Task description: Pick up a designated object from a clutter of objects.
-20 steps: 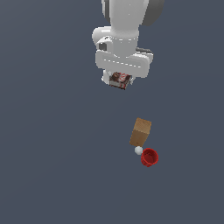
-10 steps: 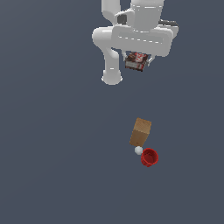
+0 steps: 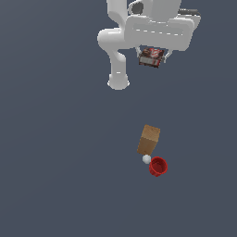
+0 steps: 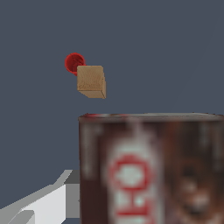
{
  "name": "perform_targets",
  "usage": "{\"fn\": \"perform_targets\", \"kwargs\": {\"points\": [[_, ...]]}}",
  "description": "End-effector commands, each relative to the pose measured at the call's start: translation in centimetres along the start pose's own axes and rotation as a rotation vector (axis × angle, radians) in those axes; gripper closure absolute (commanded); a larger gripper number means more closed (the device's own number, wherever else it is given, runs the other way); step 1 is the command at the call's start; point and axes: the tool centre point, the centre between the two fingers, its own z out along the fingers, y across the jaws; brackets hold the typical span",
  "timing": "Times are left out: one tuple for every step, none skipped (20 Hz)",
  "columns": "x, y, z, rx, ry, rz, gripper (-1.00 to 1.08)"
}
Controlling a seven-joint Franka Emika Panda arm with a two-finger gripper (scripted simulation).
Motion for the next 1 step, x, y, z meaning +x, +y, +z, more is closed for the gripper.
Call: {"fn": "perform_targets", "kwargs": {"points": [[0.06, 0.00, 0.00, 0.000, -0.001, 0.001, 1.08]]}}
